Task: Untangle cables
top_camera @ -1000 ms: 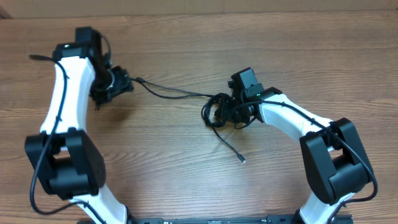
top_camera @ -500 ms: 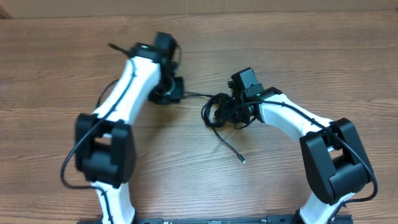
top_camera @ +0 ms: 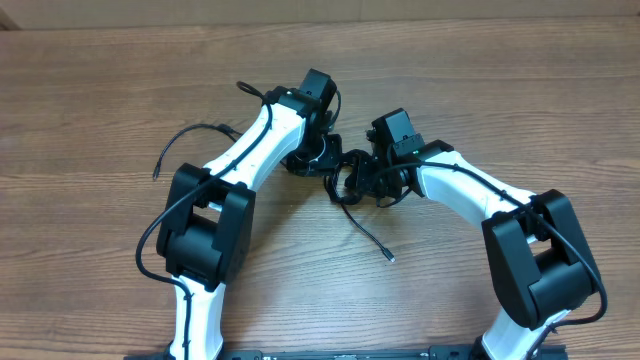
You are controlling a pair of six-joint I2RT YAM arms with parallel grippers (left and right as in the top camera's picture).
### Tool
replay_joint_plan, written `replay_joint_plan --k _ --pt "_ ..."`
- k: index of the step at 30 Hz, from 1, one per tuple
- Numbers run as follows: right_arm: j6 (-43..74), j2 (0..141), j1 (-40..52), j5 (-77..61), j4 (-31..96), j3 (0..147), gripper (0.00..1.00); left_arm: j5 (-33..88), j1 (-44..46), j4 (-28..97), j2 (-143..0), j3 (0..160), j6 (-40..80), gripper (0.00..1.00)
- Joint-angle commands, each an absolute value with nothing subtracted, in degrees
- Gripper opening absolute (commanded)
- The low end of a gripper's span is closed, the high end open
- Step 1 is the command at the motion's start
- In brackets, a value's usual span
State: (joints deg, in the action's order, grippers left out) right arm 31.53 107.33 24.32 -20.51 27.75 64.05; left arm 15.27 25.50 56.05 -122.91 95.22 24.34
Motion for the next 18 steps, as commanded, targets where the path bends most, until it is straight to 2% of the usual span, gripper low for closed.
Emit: replay_joint_plan --k 1,18 --pt "31.68 106.52 23.94 -20.60 27.53 63.70 0.04 16.12 25.58 55.42 -124.07 94.89 28.60 0.15" --pt "31.68 106.52 23.94 -20.60 27.53 63.70 0.04 15.88 27.31 52.88 -125.99 94.87 29.85 0.11"
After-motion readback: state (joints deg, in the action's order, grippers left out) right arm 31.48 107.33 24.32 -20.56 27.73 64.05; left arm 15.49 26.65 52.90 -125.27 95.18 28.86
